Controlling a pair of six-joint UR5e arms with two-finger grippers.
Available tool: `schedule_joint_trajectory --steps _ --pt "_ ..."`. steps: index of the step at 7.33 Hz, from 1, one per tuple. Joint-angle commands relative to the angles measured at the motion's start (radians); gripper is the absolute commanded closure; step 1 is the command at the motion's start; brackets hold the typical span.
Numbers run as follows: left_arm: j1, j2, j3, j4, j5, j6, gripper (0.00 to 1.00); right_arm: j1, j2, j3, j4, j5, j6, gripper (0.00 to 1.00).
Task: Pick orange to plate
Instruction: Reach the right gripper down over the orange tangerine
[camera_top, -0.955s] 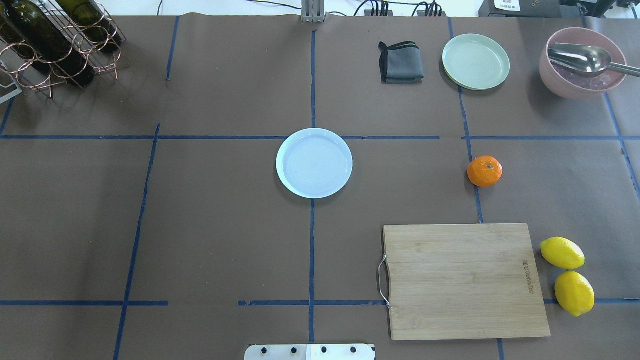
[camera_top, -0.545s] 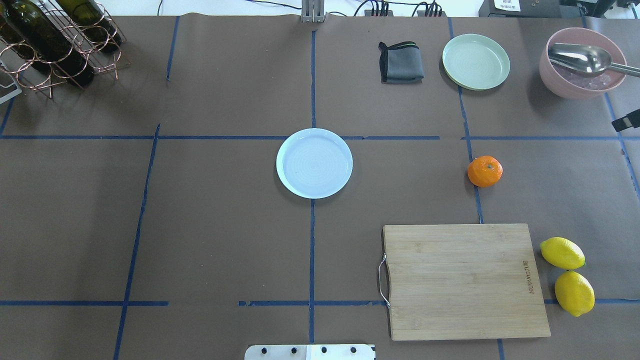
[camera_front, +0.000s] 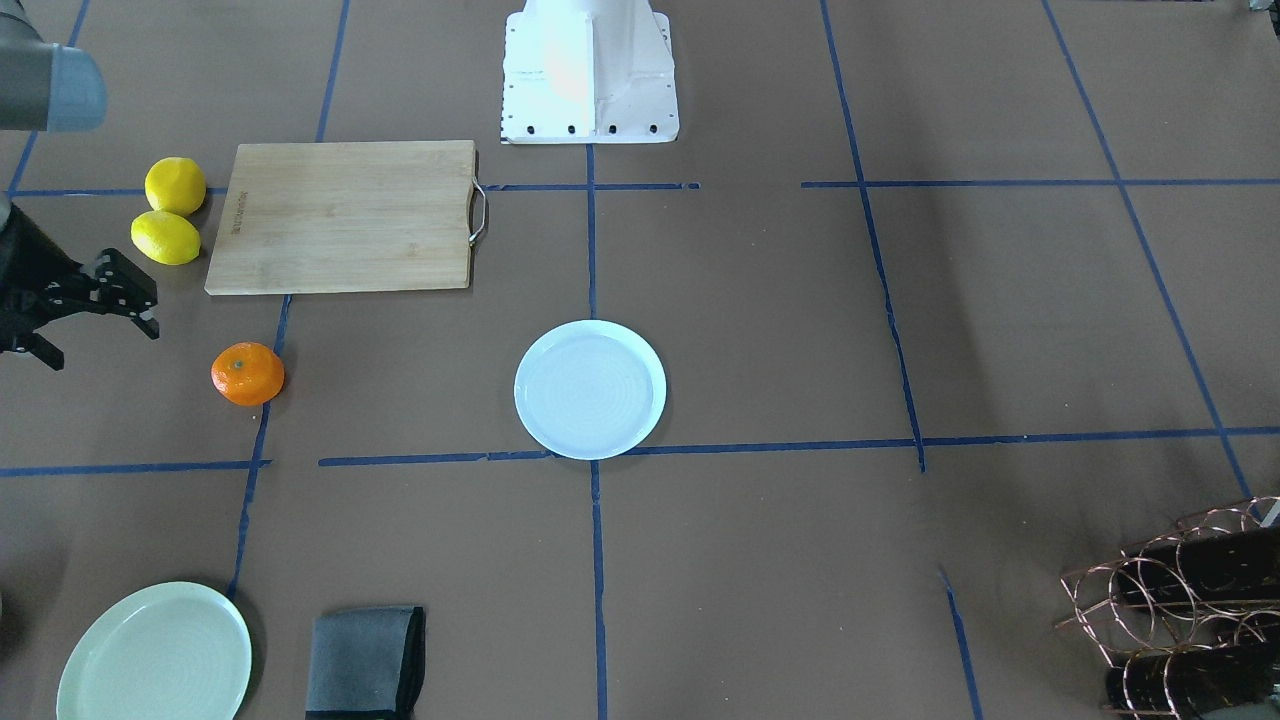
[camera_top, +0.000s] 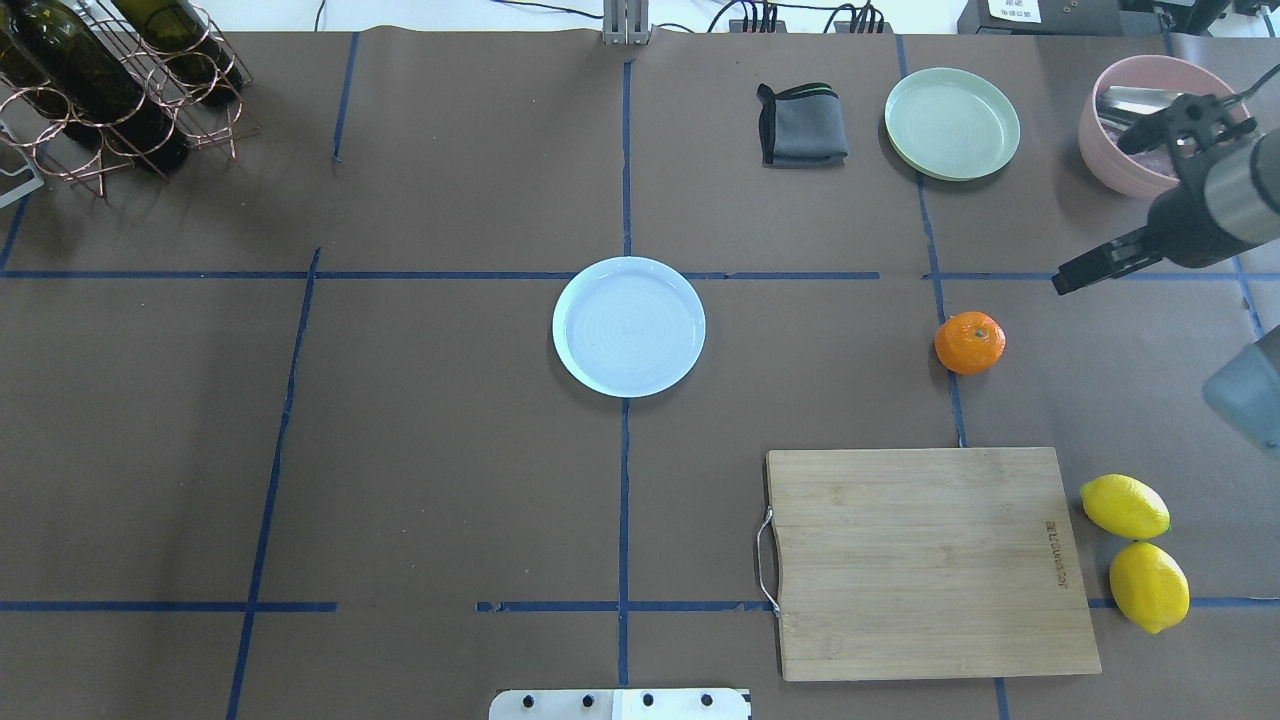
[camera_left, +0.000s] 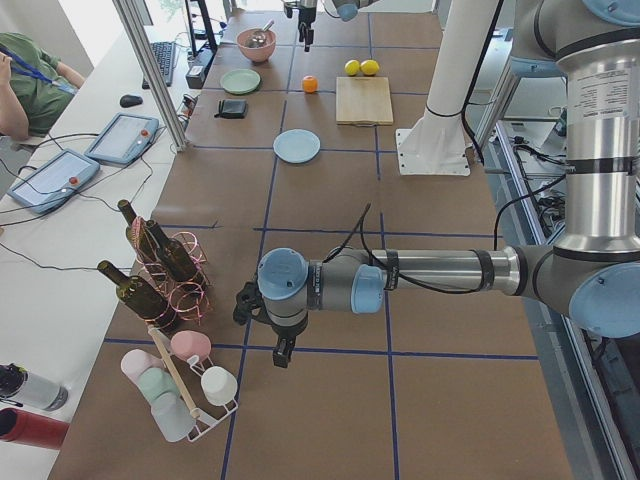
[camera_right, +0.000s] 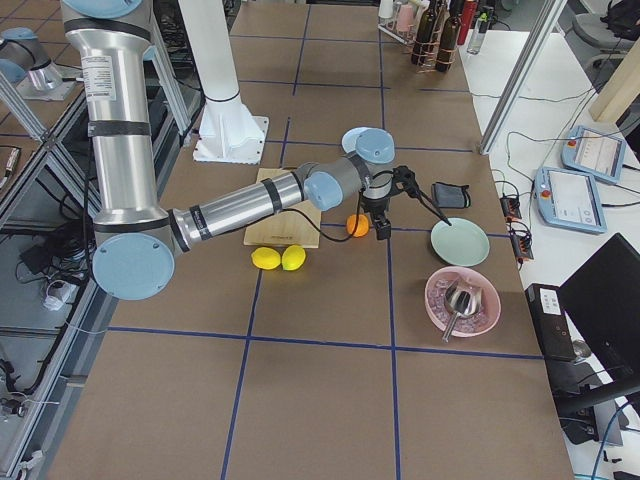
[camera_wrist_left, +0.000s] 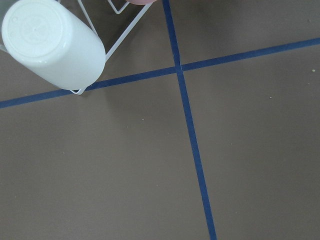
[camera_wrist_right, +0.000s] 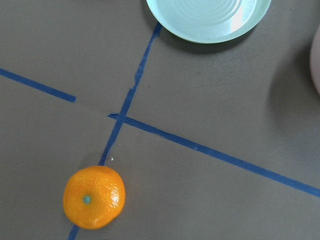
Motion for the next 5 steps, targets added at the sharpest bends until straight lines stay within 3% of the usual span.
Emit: schedule_joint_trajectory --steps 1,5 --pt "-0.001 -0.001 -0.006 -0.002 -0.001 0.000 0.00 -0.166 0.003 -0.017 0.092 -0.147 0.171 0.00" --pt "-0.001 0.005 -0.022 -0.003 -0.005 0.000 0.00 -0.228 0.003 -0.055 0.101 -0.198 0.188 0.00"
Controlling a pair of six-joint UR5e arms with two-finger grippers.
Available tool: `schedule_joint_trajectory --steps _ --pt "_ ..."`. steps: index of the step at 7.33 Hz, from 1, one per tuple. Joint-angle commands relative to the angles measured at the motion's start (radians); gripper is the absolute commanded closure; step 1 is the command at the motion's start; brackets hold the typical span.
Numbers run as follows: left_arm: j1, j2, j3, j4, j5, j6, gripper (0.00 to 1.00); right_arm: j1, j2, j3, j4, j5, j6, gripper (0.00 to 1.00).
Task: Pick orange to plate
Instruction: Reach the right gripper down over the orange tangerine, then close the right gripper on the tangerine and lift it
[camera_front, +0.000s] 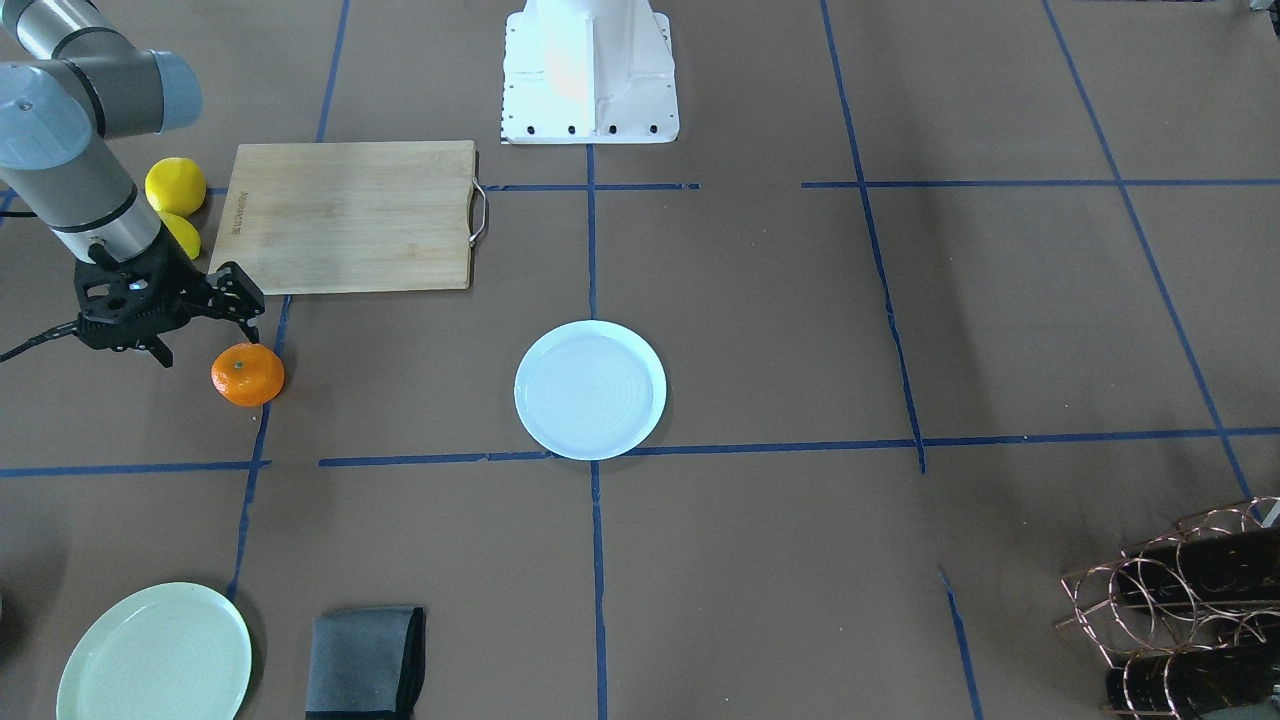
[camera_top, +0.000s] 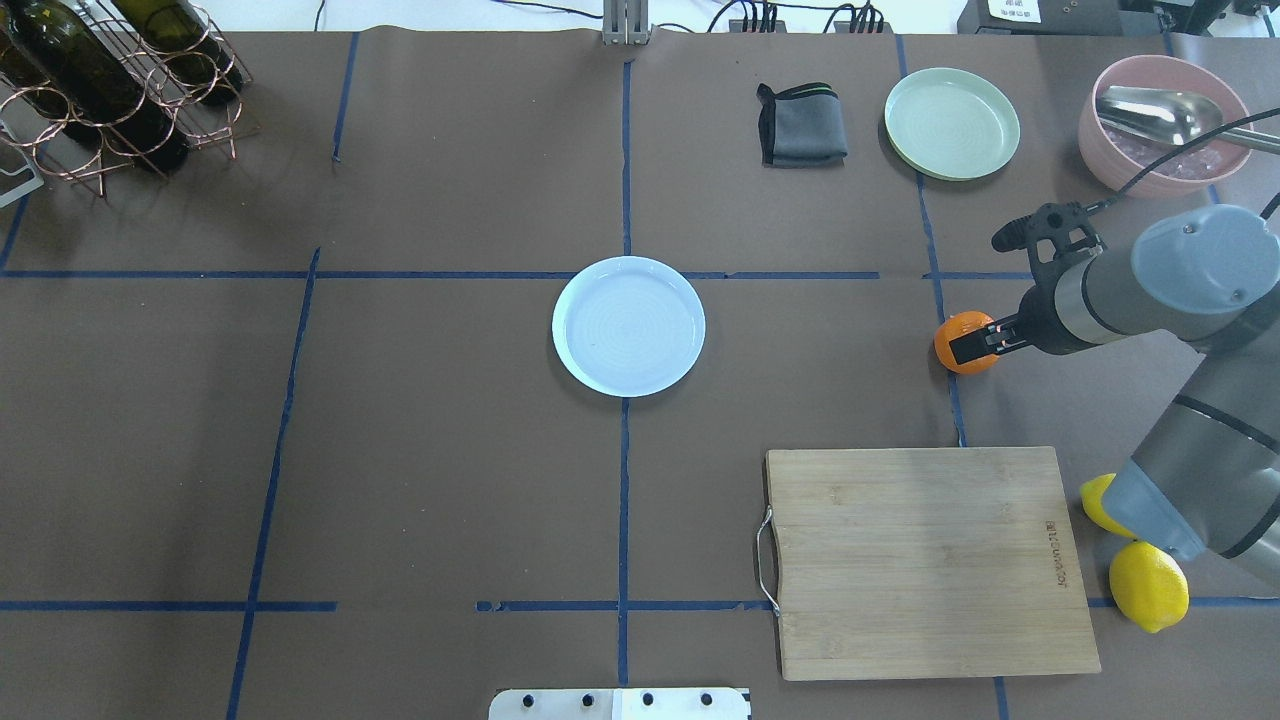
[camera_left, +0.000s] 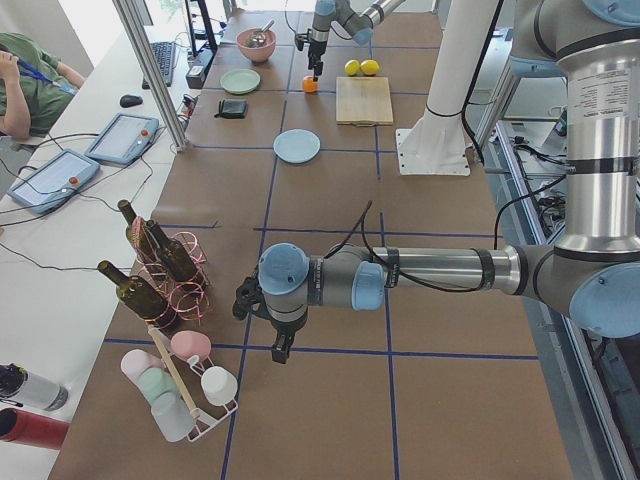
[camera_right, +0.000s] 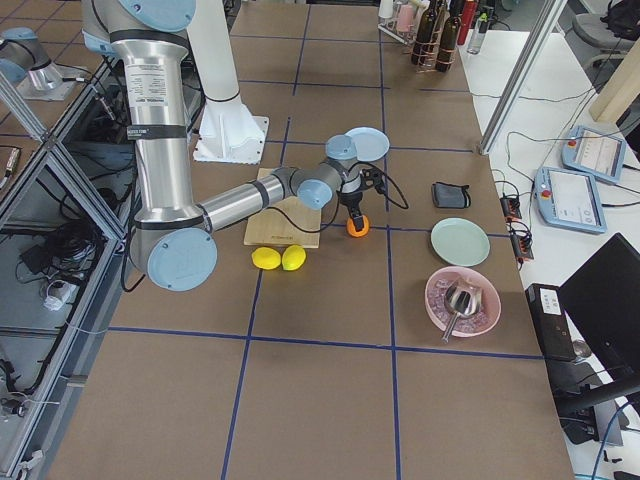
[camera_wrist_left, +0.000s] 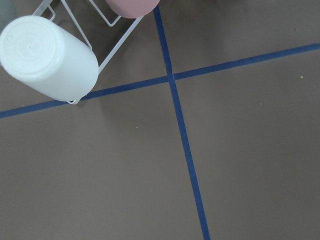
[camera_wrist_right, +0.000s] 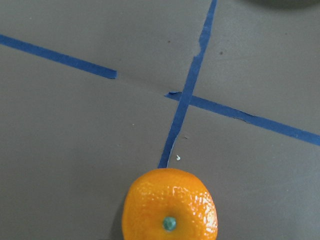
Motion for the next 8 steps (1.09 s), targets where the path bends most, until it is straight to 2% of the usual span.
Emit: schedule_joint_trajectory --steps 1,6,7,8 --pt "0.000 0.001 -0.003 0.000 0.000 0.000 0.00 -0.029 0.001 -0.015 0.001 -0.028 0.002 0.00" --pt "0.000 0.001 -0.003 0.000 0.000 0.000 0.00 -0.055 0.062 -0.113 0.001 -0.077 0.002 0.00" --pt "-0.002 0.001 -0.003 0.000 0.000 0.000 0.00 -0.058 0.066 -0.112 0.001 -0.077 0.002 0.10" --pt "0.000 0.001 -0.003 0.000 0.000 0.000 0.00 -0.058 0.066 -0.107 0.001 -0.075 0.002 0.40"
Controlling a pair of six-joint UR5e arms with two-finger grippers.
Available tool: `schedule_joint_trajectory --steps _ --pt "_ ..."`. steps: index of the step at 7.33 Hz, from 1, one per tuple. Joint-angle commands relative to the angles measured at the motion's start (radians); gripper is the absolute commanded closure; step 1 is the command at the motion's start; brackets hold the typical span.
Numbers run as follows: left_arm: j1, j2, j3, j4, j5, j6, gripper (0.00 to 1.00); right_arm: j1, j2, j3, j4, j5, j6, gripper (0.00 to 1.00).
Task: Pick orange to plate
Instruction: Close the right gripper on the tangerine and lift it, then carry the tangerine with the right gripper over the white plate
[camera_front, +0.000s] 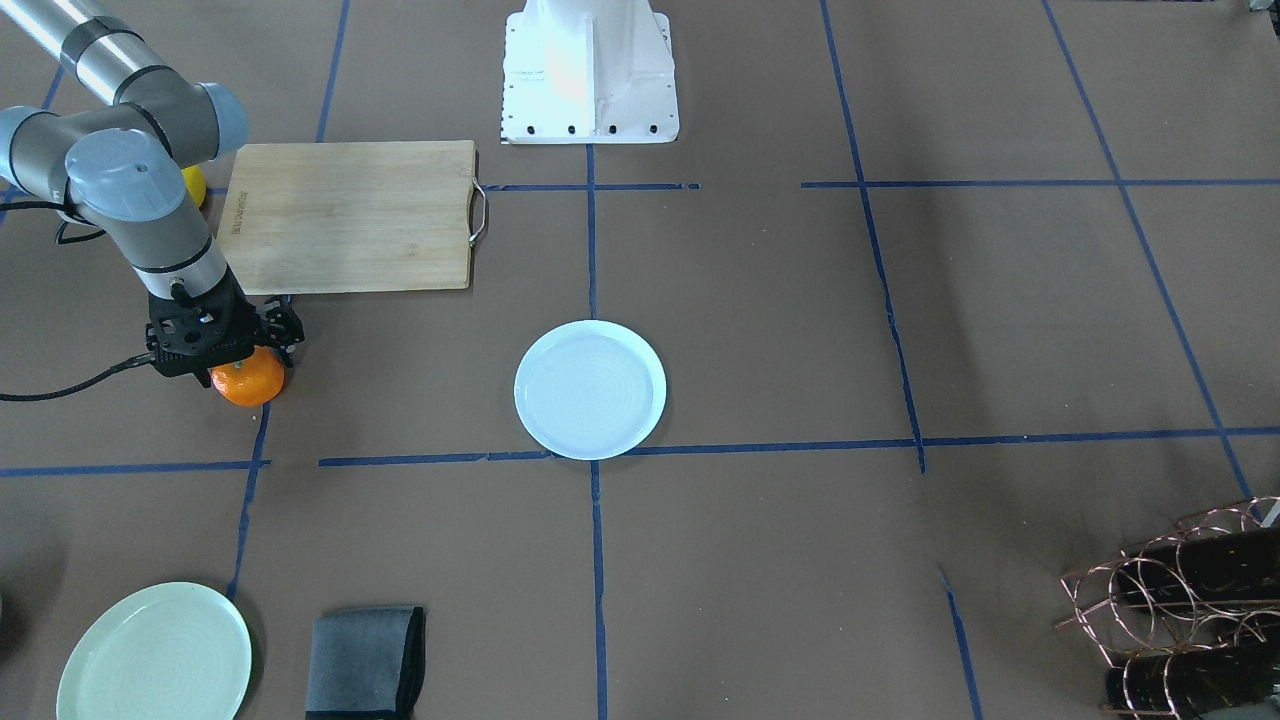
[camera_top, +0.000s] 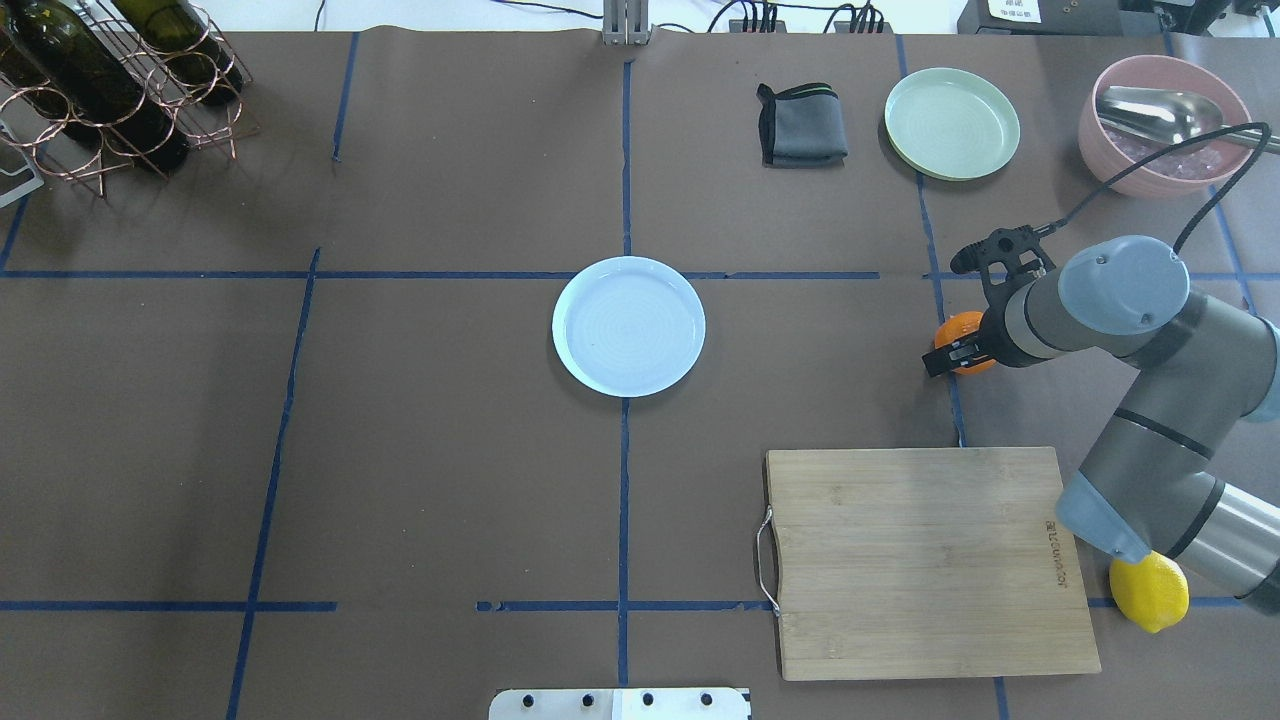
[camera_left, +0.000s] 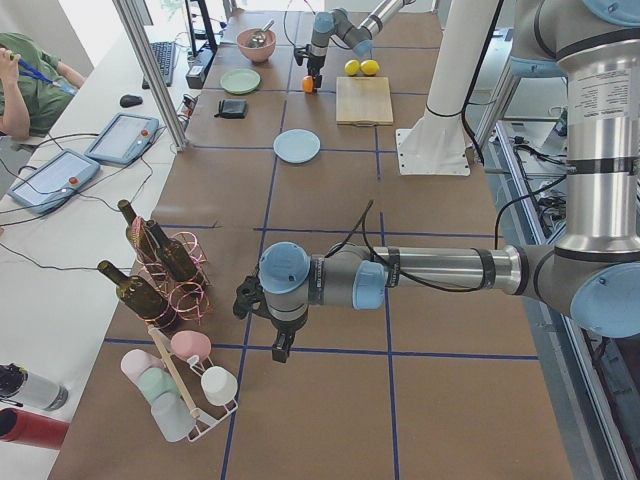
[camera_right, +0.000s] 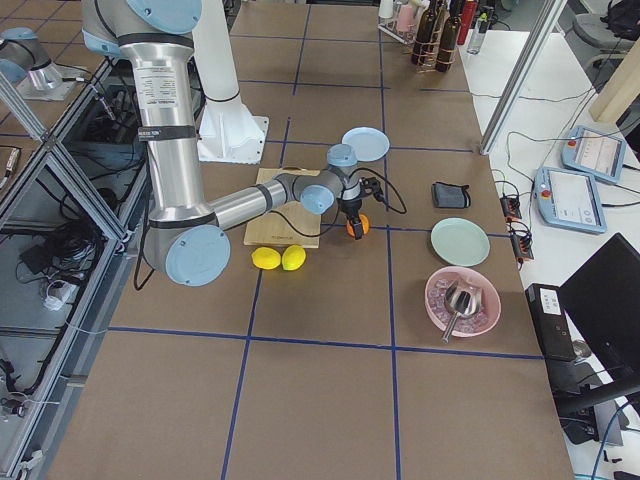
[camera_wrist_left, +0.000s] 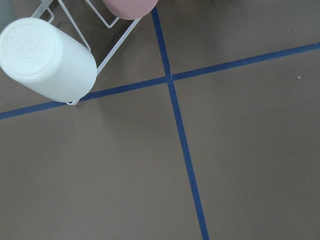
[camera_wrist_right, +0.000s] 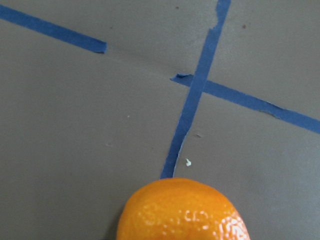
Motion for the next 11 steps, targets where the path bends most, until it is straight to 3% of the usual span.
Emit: schedule_joint_trajectory --steps 1,3,6,8,9,11 --pt "0.001 0.000 0.002 -0.002 0.000 0.000 0.00 -0.004 0.005 0.005 0.000 -0.002 0.001 0.65" --pt "0.000 0.000 0.002 -0.002 0.000 0.000 0.00 -0.002 0.103 0.003 -0.020 0.000 0.056 0.68" --pt "0.001 -0.002 -0.002 -0.002 0.000 0.000 0.00 -0.077 0.428 -0.047 -0.261 -0.014 0.269 0.66" --pt "-0.001 0.000 -0.009 -0.002 -0.002 0.000 0.00 -0.134 0.705 -0.300 -0.296 -0.093 0.409 0.65" --pt "-0.001 0.000 -0.009 -0.002 -0.002 0.000 0.00 -0.161 0.775 -0.388 -0.293 -0.124 0.435 0.63" --pt "-0.001 0.000 -0.011 -0.002 -0.002 0.000 0.00 -0.218 0.809 -0.446 -0.292 -0.184 0.488 0.56"
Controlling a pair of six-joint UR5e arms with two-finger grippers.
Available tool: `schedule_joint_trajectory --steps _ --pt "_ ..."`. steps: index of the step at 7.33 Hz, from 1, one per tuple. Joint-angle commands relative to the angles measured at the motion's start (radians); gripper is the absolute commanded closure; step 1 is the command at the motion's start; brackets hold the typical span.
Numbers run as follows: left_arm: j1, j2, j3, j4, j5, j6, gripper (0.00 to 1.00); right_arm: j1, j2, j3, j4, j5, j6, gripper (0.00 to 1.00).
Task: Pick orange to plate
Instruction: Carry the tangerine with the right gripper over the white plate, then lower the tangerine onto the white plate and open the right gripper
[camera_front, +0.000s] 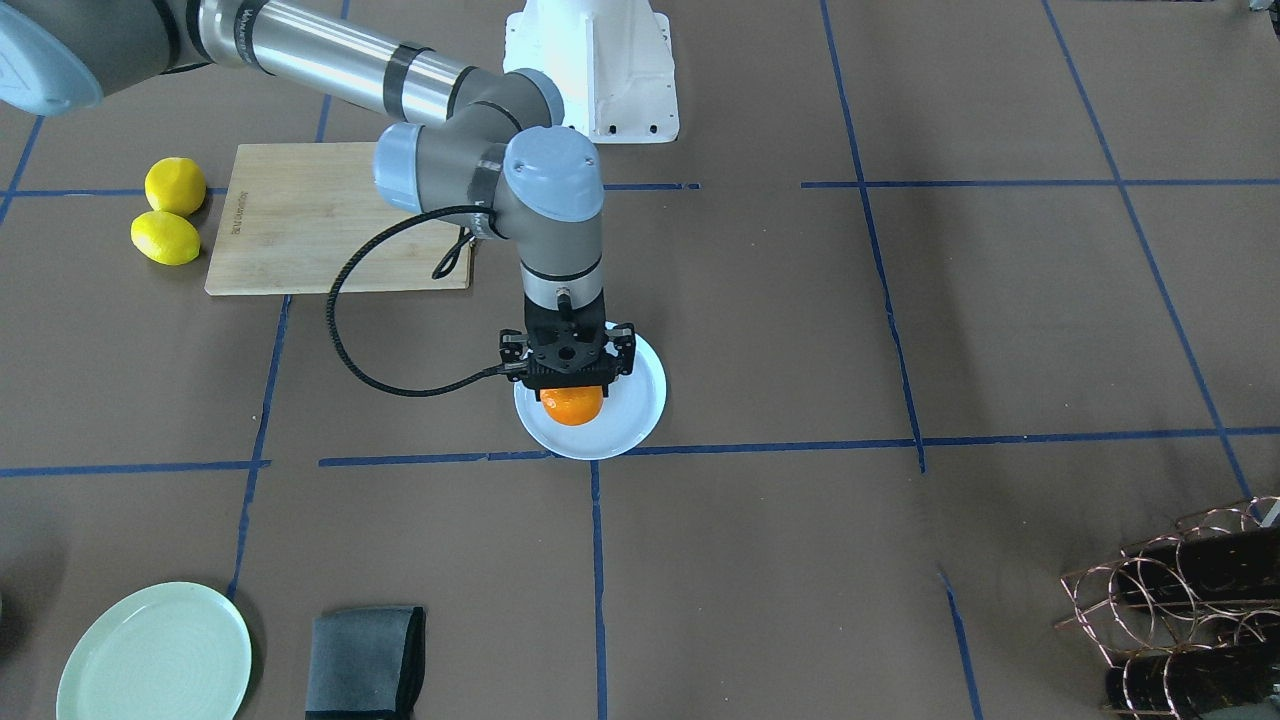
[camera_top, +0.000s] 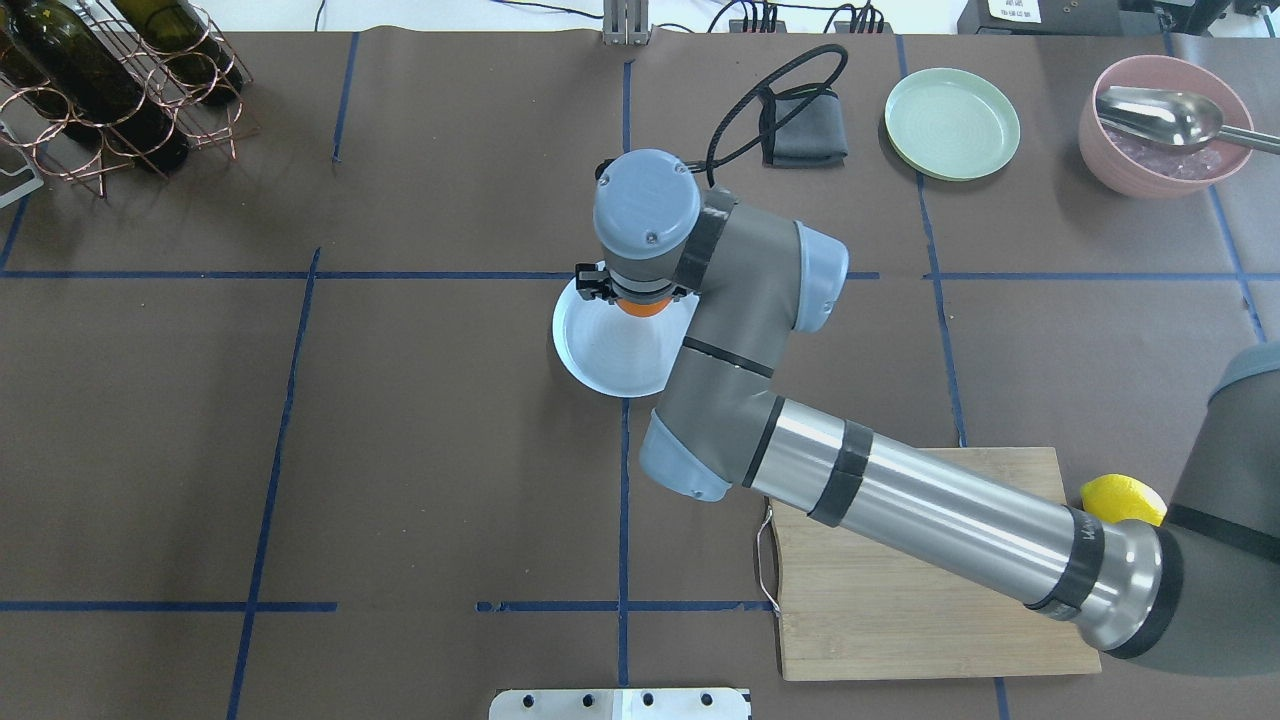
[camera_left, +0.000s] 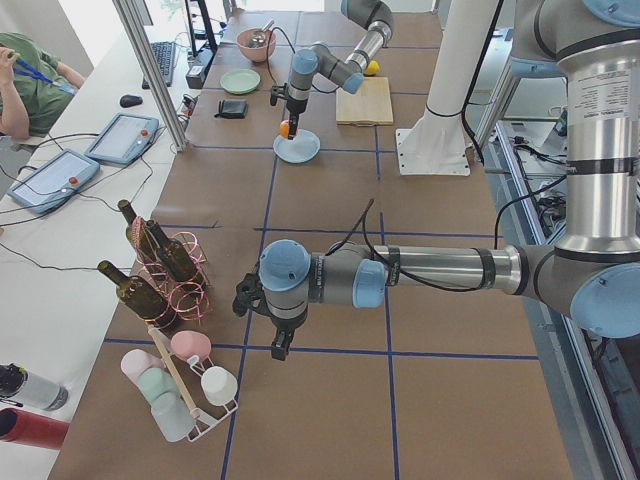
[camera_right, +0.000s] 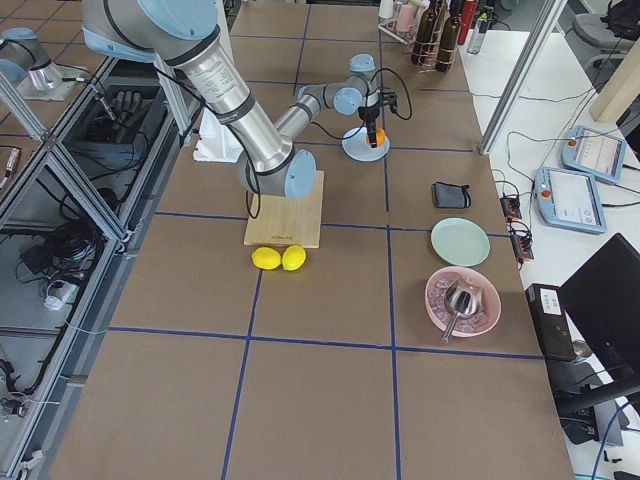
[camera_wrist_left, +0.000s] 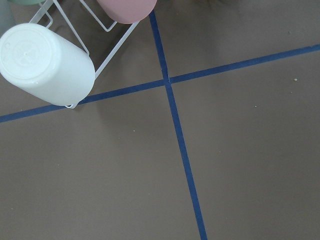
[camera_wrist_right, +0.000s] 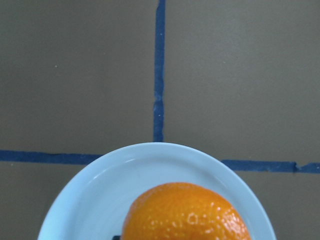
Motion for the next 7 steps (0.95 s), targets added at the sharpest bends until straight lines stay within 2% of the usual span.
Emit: schedule_joint_trajectory --steps 1,2,3,4,6,7 --pt "0.000 0.000 -0.001 0.002 0.000 0.000 0.00 -0.048 0.029 -0.059 0.000 -0.044 0.034 0.51" --pt "0.000 0.000 -0.002 0.000 0.000 0.000 0.00 -0.050 0.029 -0.067 0.001 -0.052 0.034 0.42" --pt "0.000 0.000 -0.001 0.002 0.000 0.000 0.00 -0.050 0.029 -0.067 0.000 -0.053 0.032 0.11" --pt "0.000 0.000 -0.002 0.000 0.000 0.000 0.00 -0.050 0.030 -0.067 0.001 -0.053 0.032 0.00" --pt "0.000 0.000 -0.001 0.002 0.000 0.000 0.00 -0.024 0.029 -0.047 0.000 -0.043 0.010 0.00" --pt "0.000 0.000 -0.001 0.000 0.001 0.003 0.00 0.027 0.020 -0.012 -0.008 0.009 -0.042 0.00"
